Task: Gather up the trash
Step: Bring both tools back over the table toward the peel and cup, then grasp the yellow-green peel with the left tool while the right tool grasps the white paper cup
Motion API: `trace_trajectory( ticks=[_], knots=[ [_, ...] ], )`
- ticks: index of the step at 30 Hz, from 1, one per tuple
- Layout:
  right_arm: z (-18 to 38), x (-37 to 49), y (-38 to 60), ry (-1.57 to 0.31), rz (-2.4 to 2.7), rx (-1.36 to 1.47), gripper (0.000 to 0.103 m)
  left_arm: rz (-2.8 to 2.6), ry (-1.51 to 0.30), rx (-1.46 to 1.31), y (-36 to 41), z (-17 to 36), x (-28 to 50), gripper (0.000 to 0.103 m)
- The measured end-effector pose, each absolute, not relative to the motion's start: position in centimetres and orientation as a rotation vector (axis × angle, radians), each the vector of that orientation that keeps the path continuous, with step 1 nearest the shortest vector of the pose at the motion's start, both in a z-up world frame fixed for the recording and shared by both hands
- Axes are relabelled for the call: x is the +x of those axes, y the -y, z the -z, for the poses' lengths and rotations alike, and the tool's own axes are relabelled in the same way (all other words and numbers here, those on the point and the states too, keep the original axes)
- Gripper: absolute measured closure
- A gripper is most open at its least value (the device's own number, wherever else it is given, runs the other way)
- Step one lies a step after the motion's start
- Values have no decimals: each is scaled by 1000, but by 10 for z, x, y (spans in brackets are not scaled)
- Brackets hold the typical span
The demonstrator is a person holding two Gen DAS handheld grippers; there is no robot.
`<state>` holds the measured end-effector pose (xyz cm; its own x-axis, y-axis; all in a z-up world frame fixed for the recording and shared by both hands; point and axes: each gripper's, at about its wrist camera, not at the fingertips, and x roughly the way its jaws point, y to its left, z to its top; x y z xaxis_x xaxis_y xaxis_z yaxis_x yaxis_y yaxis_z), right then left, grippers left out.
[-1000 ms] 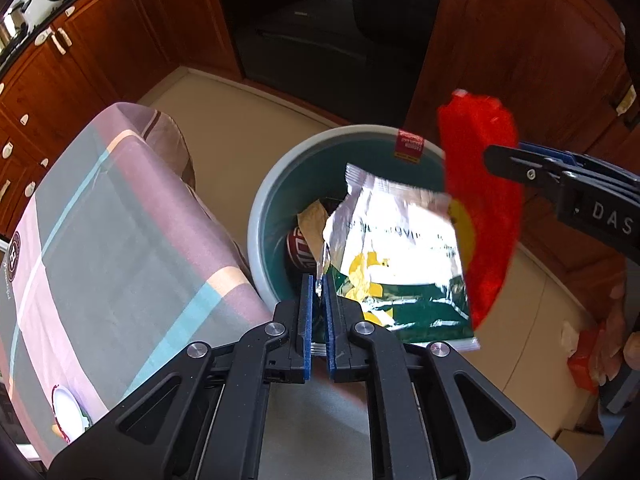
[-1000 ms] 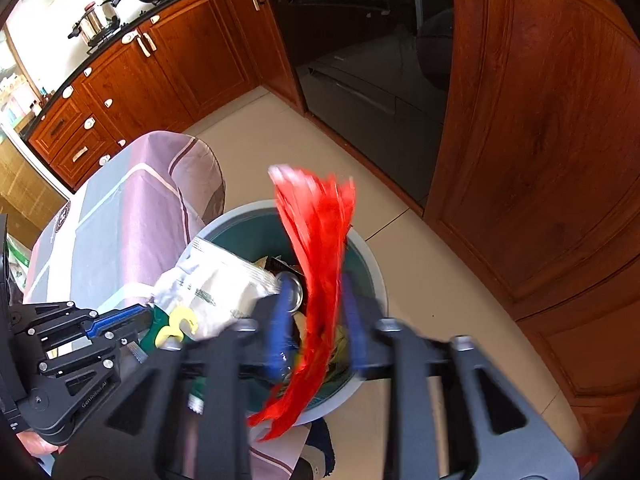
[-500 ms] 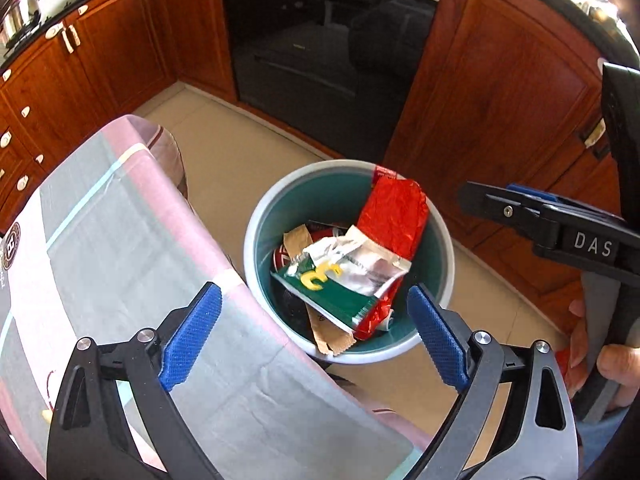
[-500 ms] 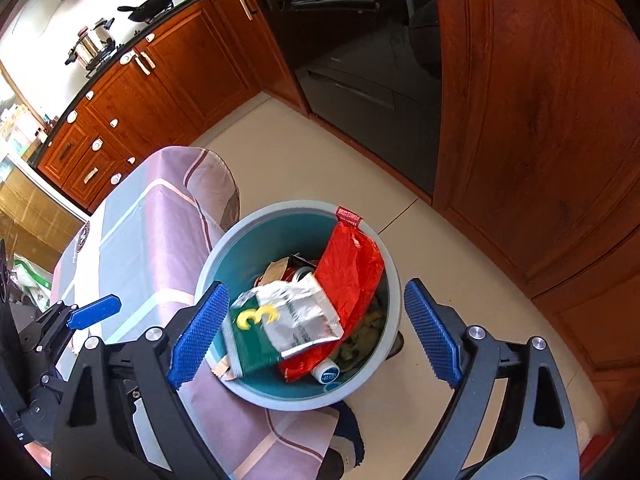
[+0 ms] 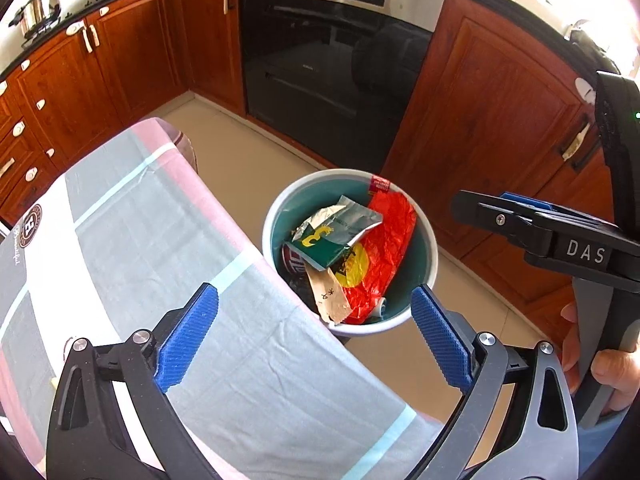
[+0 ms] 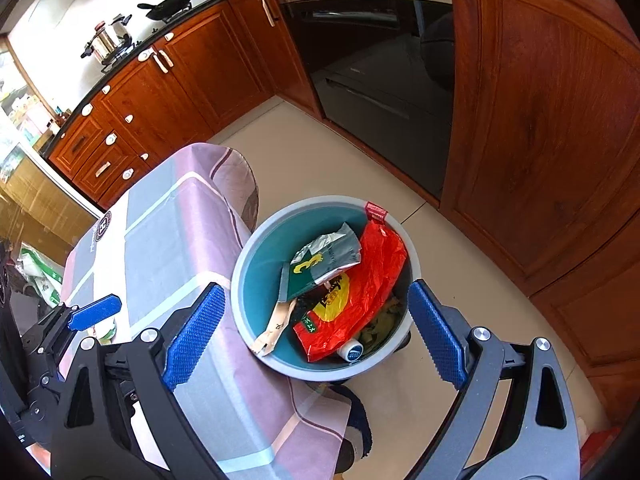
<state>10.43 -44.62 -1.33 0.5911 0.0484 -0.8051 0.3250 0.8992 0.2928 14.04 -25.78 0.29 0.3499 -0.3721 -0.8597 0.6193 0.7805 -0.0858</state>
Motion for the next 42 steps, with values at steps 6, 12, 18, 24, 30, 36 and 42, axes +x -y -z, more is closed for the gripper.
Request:
trace_trajectory(
  ticks=[6, 12, 18, 24, 30, 36, 42],
  knots=[
    [0, 97, 424, -933, 148, 409, 14, 639, -1006, 252, 237, -14, 130, 5],
    [-4, 93, 401, -951, 123, 387, 14, 620, -998, 227, 215, -18, 123, 4],
    [-4, 96, 376, -976, 97, 352, 14, 590, -1003, 203, 190, -16, 122, 4],
    [5, 107, 346, -1020, 48, 346, 14, 503, -1033, 153, 147, -5, 131, 4],
    [20, 125, 307, -1079, -22, 330, 14, 392, -1072, 78, 95, 12, 144, 4],
    [36, 144, 265, -1130, -96, 300, 14, 296, -1133, 24, 33, 40, 156, 4],
    [50, 171, 221, -1185, -177, 265, 14, 254, -1156, -12, -10, 51, 169, 4]
  ],
)
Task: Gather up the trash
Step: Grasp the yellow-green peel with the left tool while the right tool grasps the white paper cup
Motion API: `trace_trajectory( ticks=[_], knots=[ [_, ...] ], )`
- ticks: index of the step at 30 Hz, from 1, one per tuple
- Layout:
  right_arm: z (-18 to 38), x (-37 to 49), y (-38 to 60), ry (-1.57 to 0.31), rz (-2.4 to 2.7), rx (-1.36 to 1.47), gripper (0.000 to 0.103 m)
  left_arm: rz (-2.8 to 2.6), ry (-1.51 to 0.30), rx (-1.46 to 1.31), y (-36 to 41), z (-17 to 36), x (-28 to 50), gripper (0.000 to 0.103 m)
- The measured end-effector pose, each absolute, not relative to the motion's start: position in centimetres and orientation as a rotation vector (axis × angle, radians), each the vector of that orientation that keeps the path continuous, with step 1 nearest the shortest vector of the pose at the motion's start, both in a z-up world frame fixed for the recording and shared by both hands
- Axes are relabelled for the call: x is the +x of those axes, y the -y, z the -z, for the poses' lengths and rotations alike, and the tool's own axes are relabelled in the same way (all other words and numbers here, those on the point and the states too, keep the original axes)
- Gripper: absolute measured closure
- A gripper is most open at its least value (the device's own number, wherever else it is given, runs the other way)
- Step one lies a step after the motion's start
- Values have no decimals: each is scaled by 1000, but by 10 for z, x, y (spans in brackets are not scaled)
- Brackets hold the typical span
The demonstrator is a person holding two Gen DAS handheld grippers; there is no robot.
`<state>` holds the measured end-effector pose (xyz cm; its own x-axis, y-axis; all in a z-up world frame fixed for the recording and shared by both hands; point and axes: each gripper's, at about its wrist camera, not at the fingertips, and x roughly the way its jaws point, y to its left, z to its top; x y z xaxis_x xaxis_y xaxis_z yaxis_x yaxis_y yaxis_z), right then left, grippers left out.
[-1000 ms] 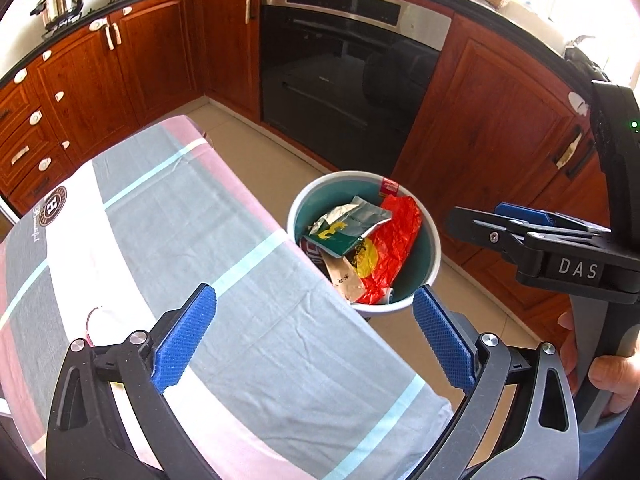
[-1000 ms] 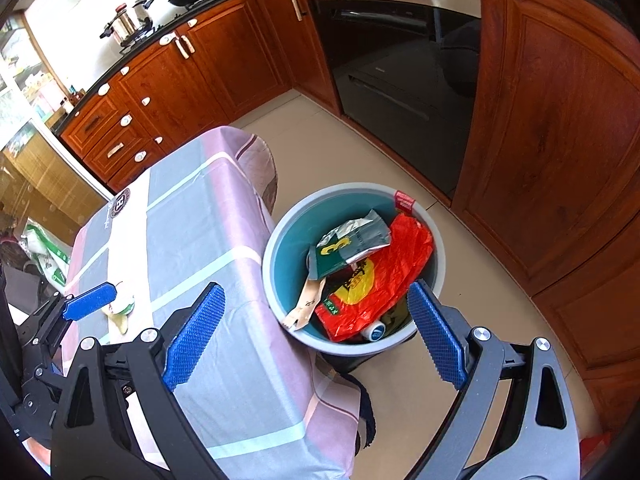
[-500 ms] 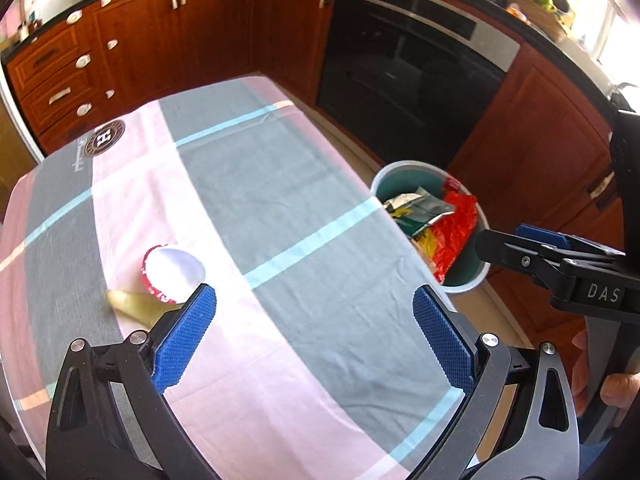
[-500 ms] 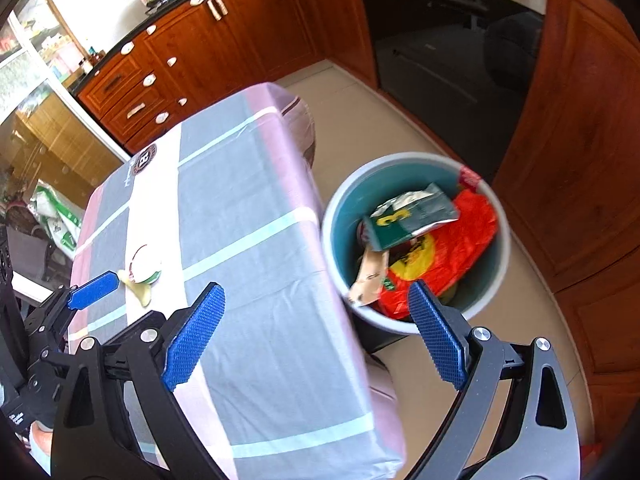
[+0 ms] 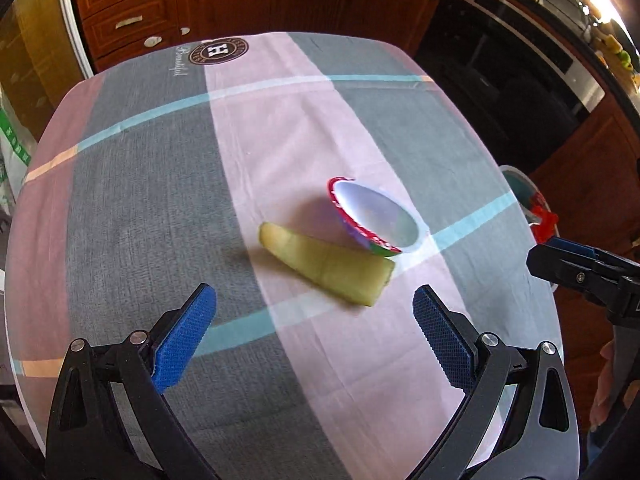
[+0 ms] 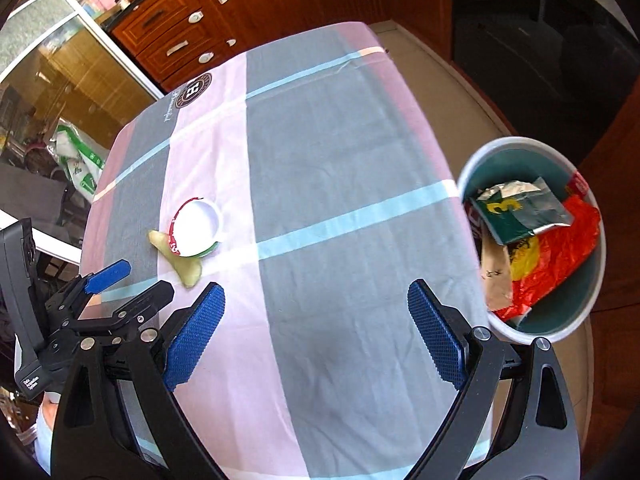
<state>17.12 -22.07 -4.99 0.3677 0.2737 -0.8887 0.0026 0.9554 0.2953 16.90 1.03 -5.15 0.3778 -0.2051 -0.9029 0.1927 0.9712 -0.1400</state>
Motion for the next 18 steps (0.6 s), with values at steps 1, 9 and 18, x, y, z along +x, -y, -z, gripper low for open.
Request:
trace_trajectory(
  ticks=[1, 9, 18],
  knots=[
    [52, 175, 214, -1192, -187, 257, 14, 255, -1154, -18, -14, 52, 170, 4],
    [66, 208, 163, -1250, -282, 245, 14, 294, -1157, -4, -29, 60, 178, 4],
    [80, 231, 126, -1255, -326, 213, 17, 325, -1165, -26, -47, 66, 181, 4]
  ],
)
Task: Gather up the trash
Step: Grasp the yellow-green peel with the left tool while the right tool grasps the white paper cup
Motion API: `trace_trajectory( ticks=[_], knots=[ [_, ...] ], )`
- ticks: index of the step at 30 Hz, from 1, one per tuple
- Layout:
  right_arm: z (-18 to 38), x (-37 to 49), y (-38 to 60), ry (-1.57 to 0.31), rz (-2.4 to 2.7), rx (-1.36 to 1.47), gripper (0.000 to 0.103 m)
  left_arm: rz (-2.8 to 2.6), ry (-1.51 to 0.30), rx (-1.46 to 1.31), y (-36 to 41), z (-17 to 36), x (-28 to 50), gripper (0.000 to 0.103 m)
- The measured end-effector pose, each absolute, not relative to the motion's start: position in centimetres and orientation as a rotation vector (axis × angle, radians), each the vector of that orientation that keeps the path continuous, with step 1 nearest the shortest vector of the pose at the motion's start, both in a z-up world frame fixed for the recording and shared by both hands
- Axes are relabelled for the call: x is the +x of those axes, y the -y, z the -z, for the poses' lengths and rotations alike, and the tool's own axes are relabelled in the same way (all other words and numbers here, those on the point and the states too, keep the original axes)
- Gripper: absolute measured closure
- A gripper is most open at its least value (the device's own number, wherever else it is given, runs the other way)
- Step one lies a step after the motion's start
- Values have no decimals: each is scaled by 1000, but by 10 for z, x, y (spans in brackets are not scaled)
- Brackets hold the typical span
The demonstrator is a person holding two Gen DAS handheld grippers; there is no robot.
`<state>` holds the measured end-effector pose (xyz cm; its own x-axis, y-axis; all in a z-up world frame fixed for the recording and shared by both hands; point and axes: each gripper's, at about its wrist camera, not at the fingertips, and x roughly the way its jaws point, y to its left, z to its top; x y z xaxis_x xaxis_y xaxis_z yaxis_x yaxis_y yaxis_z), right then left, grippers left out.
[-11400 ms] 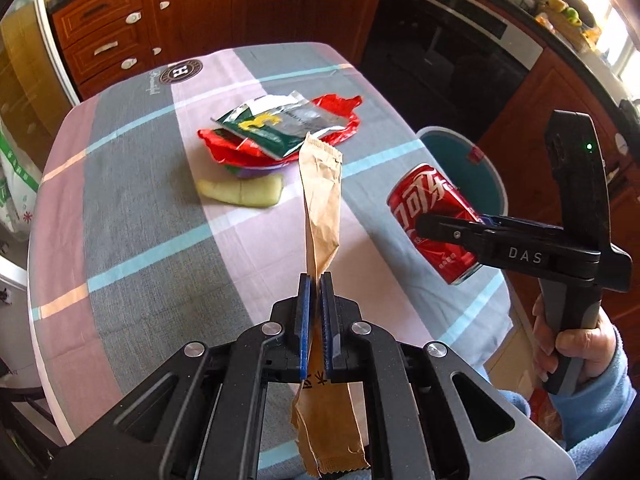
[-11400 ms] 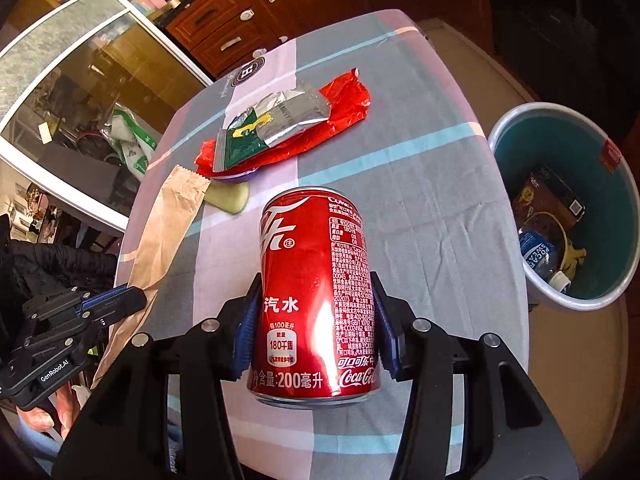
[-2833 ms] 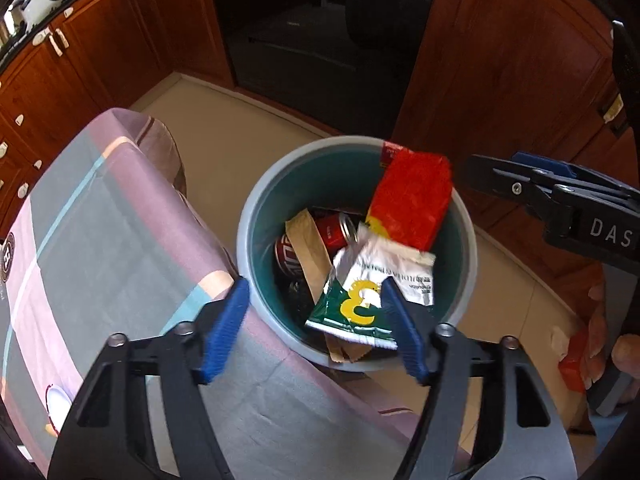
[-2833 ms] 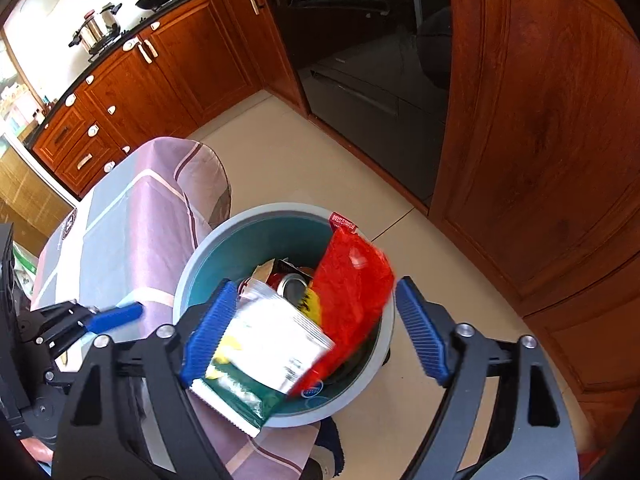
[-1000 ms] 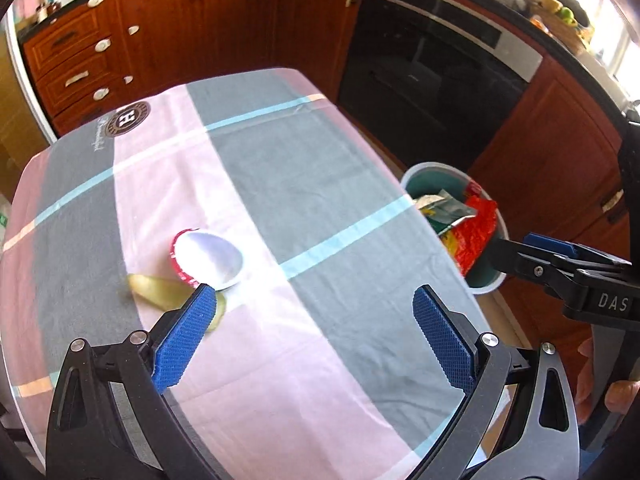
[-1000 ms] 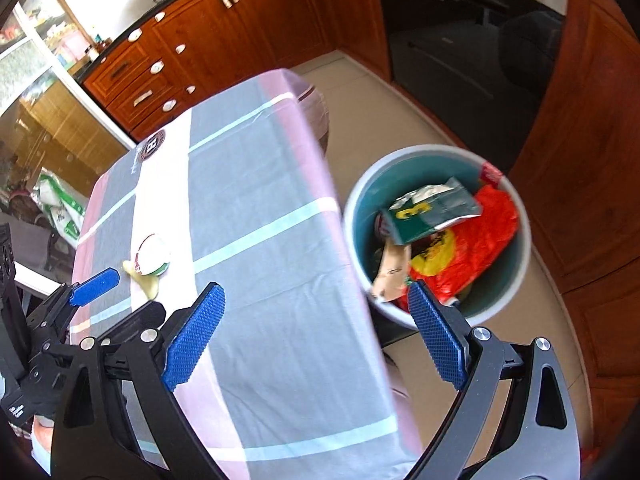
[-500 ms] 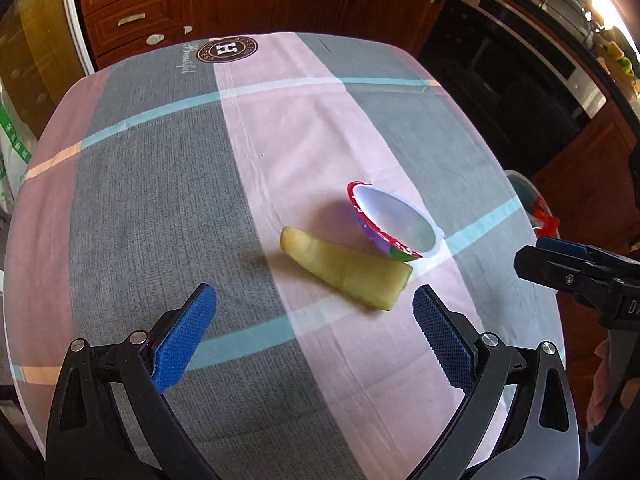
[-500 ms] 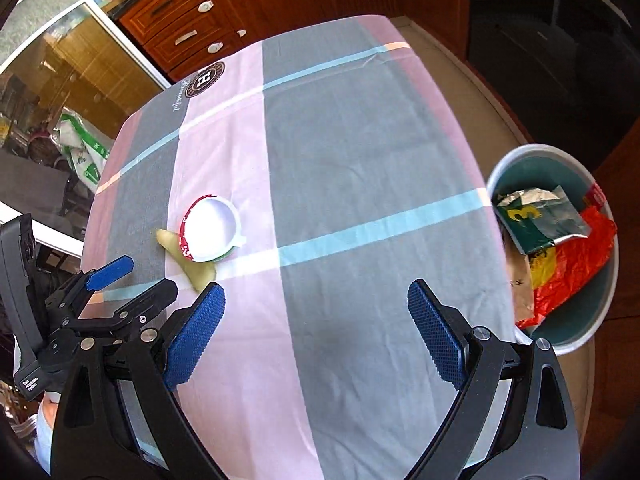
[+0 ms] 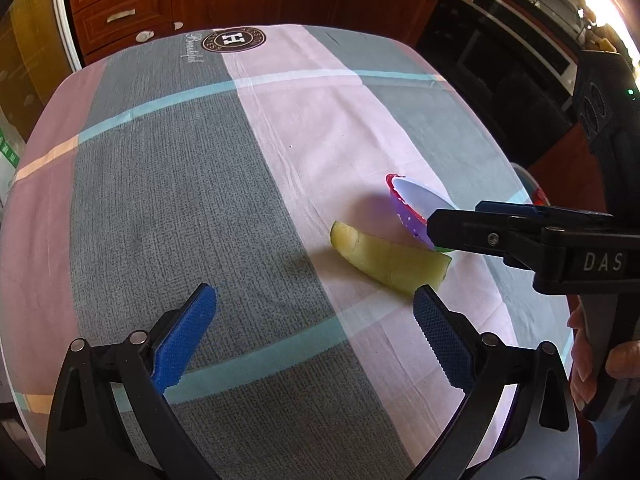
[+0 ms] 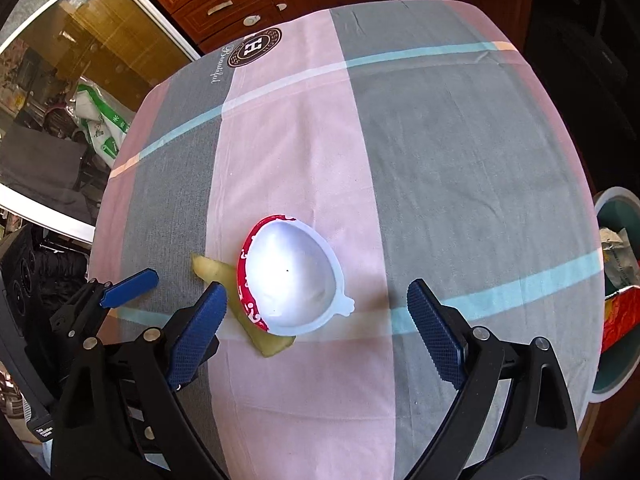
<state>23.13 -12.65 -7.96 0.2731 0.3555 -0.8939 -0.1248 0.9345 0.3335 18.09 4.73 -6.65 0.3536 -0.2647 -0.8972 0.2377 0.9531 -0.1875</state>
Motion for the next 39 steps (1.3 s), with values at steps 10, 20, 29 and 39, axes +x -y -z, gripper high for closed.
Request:
trace_trajectory(
  ticks=[10, 20, 29, 39],
  knots=[
    [82, 231, 109, -1219, -315, 92, 50, 336, -1168, -57, -51, 70, 185, 4],
    [74, 219, 167, -1177, -219, 160, 51, 462, -1152, -69, -15, 70, 195, 25],
    [72, 201, 196, -1151, -204, 189, 51, 552, -1175, -48, 33, 71, 205, 58],
    [80, 188, 219, -1157, -216, 245, 51, 503, -1193, 118, 62, 71, 195, 55]
  ],
)
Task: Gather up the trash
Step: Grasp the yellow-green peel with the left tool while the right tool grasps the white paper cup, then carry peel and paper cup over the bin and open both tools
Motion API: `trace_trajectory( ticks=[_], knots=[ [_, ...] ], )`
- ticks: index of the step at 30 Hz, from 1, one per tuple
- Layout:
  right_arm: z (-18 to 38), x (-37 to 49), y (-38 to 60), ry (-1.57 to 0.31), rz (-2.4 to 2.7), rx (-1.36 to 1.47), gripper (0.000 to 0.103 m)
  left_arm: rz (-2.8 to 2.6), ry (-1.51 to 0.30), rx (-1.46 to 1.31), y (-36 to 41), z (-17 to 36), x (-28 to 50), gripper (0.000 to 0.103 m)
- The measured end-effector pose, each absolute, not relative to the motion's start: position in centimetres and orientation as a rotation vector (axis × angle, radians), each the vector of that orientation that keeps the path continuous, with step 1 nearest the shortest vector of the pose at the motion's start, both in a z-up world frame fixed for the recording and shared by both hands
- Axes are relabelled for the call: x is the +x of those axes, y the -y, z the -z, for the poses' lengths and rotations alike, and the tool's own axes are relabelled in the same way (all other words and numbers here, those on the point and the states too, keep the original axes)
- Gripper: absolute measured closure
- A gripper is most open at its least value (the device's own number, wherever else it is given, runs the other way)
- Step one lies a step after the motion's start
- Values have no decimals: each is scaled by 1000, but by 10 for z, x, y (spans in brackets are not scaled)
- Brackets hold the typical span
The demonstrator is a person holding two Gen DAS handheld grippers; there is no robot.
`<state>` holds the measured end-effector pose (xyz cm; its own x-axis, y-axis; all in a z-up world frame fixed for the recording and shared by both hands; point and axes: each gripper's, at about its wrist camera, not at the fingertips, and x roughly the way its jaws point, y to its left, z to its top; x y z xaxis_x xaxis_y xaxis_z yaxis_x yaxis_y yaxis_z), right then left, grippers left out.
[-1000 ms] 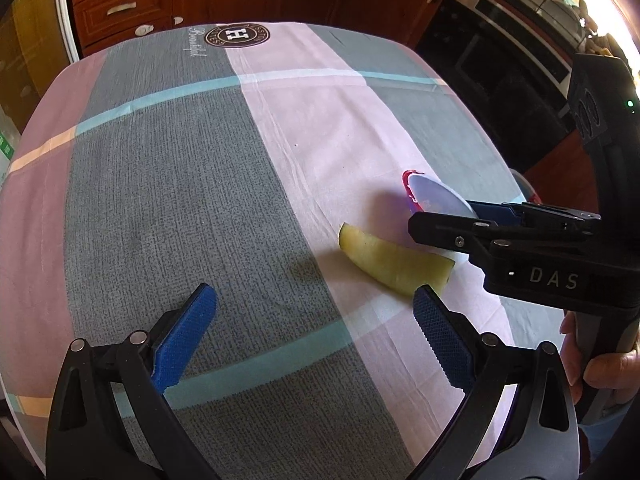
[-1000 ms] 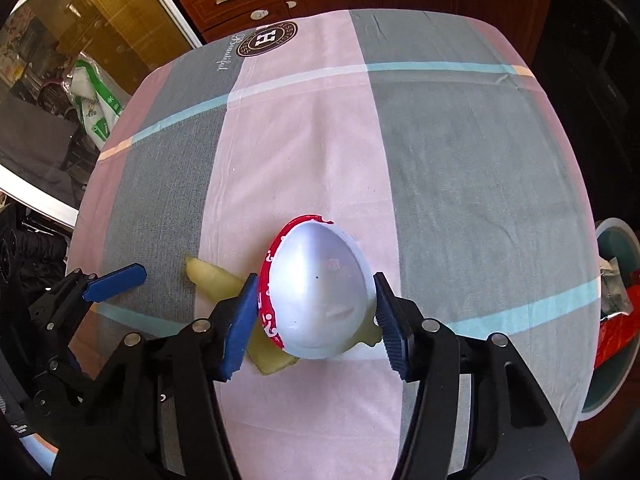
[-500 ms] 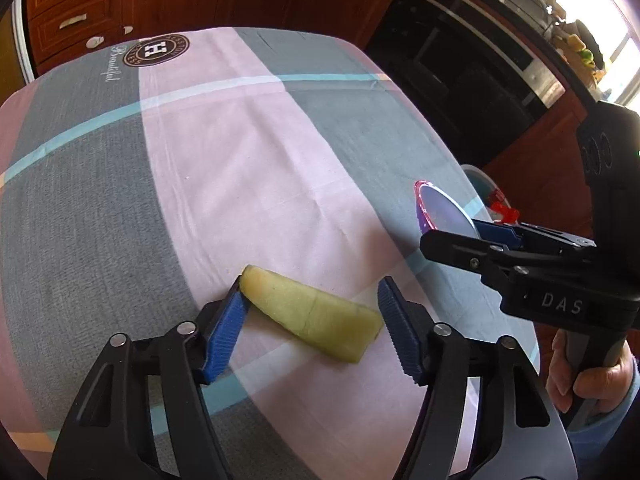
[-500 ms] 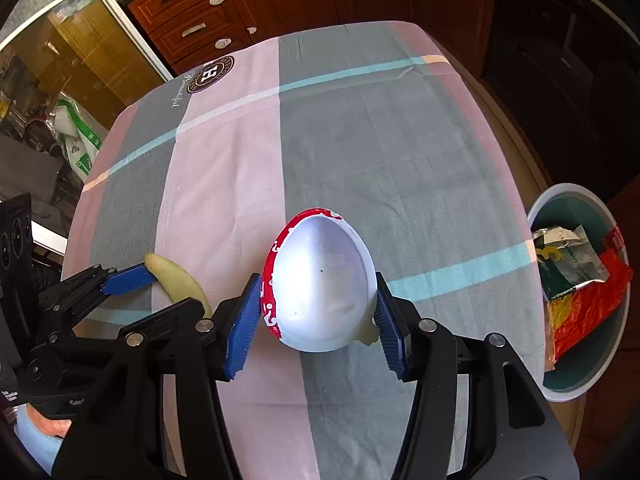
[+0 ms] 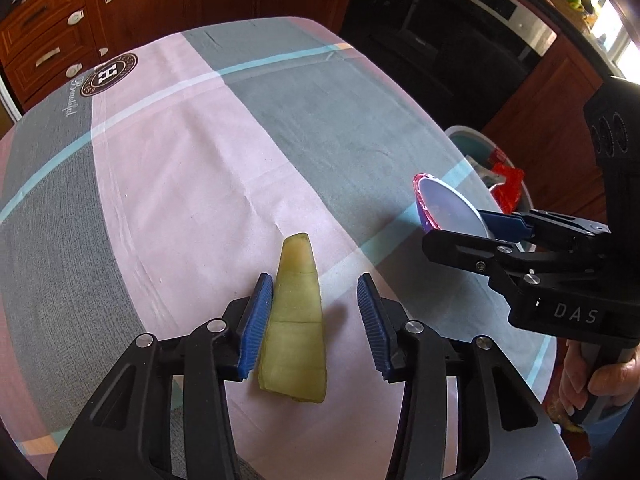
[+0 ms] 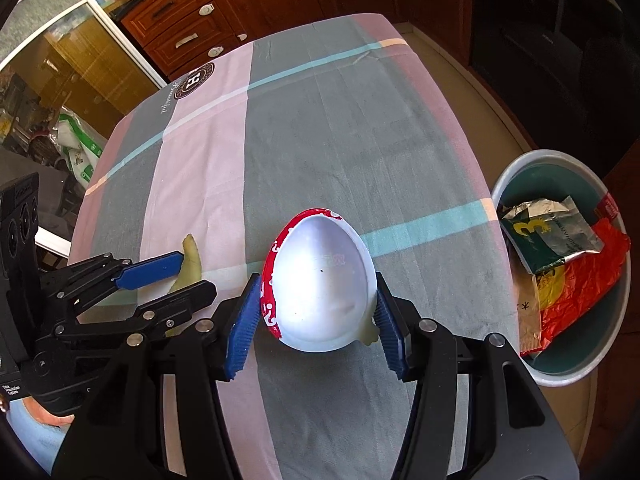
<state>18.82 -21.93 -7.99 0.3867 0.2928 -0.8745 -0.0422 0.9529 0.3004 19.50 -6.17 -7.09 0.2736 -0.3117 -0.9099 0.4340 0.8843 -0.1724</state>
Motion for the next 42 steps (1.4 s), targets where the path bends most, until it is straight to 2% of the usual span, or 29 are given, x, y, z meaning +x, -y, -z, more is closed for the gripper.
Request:
trace_trajectory(
  ticks=[2, 6, 8, 23, 42],
  knots=[
    [80, 186, 221, -1154, -224, 254, 51, 487, -1193, 164, 71, 71, 197, 53],
    [79, 182, 228, -1141, -227, 275, 51, 456, -1184, 200, 78, 72, 203, 55],
    [79, 182, 232, -1136, -225, 281, 51, 435, -1175, 226, 79, 72, 204, 85],
    [72, 173, 244, -1113, -225, 332, 52, 403, -1134, 168, 63, 36, 176, 86],
    [16, 126, 280, -980, -177, 359, 52, 491, -1004, 168, 95, -35, 132, 86]
  ],
)
